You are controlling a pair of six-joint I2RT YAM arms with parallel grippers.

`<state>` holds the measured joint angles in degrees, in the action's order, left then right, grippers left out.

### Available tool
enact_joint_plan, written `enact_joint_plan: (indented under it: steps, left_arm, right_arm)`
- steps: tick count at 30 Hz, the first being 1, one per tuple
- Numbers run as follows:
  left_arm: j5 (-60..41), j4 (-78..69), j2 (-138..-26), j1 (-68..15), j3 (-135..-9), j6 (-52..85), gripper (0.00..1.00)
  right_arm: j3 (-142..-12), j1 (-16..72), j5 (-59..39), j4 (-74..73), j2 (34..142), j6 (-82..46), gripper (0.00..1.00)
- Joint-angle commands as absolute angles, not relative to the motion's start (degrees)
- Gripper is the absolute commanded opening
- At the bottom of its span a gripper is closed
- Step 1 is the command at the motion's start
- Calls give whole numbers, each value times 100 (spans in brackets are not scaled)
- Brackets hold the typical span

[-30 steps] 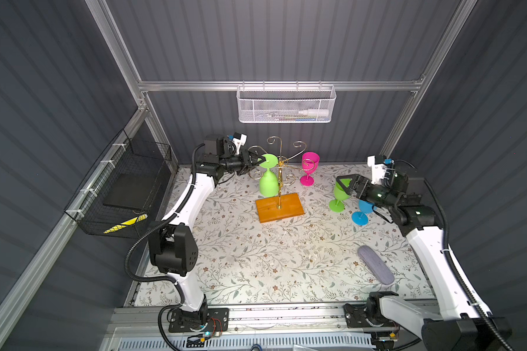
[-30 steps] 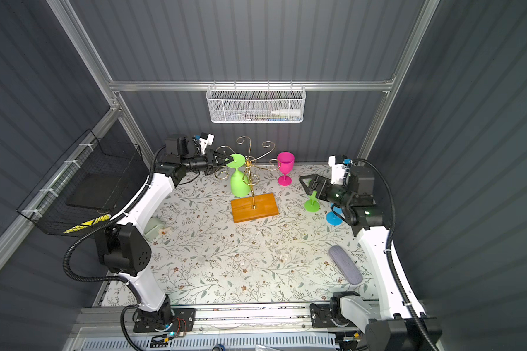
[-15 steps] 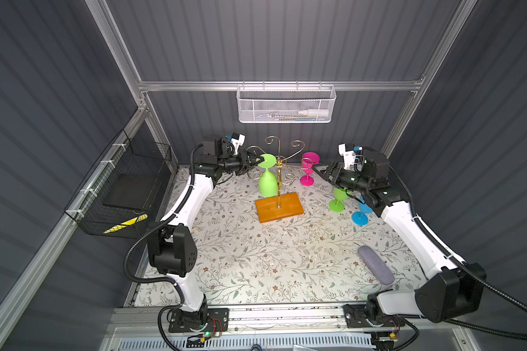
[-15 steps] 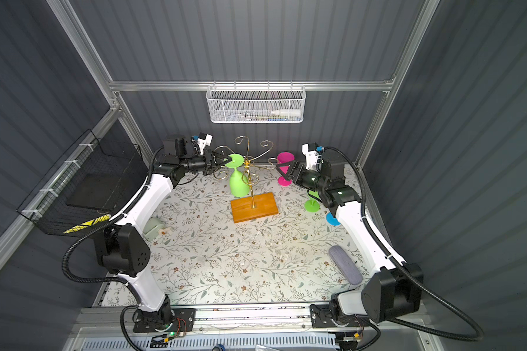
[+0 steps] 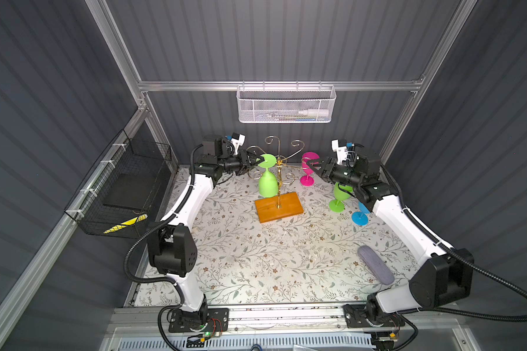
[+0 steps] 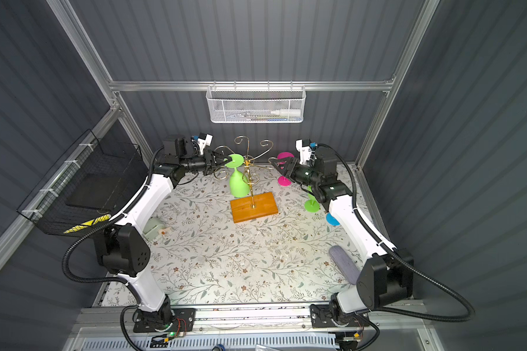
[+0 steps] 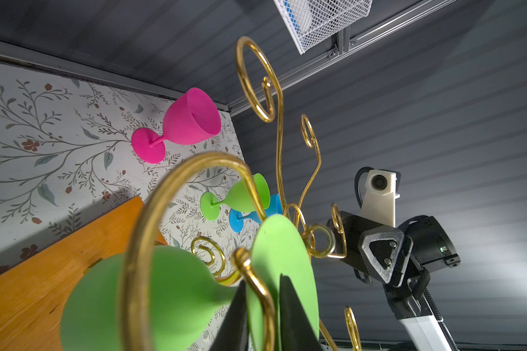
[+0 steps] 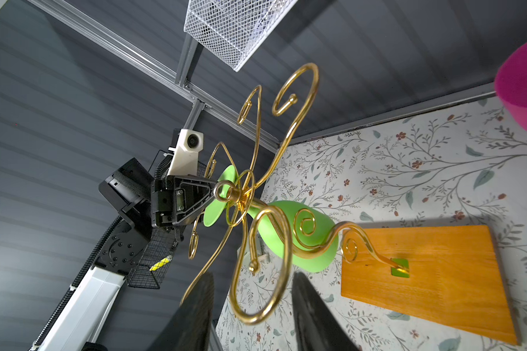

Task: Take the wine glass off the wine glass rack

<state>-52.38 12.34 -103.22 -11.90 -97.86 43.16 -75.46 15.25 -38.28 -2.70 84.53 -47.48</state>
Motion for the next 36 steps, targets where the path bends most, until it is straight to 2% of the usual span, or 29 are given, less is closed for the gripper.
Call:
enact_joint_plan:
  steps: [1,7,11,15,19,30,32,34,36]
  left_arm:
    - [-5274,1134,-10213,-1090,-9715,4075,19]
    - [-5289,1143,-10212,-1090,-9730,4054,20]
    - [-5285,1150,-10182,-1073,-9722,4061,21]
    - [-5266,1145,-10138,-1039,-9693,4067,28]
    - [-5260,1094,-10084,-985,-9641,4102,33]
    - [-5305,1029,-10040,-932,-9563,4172,31]
    - [-5345,1013,-10046,-932,-9551,4190,34]
    - [-5382,1026,-10037,-932,-9537,4192,47]
    - [-5394,1059,-10022,-932,-9528,4158,52]
  right_arm:
    - [-7734,1564,-3922,-487,8537,-4874,36]
    - [-7718,1564,-3930,-684,8638,-5097,17]
    - [-7693,1566,-3830,-756,8631,-5204,10]
    - [-7657,1565,-3737,-799,8589,-5248,1]
    - [-7648,1566,-3684,-800,8578,-5256,0]
    - [-7626,1564,-3476,-703,8508,-5190,0]
    - [-7625,1565,-3481,-712,8517,-5194,0]
    - [-7604,1566,-3424,-712,8503,-5192,0]
    - [-7613,1573,-3408,-712,8508,-5194,0]
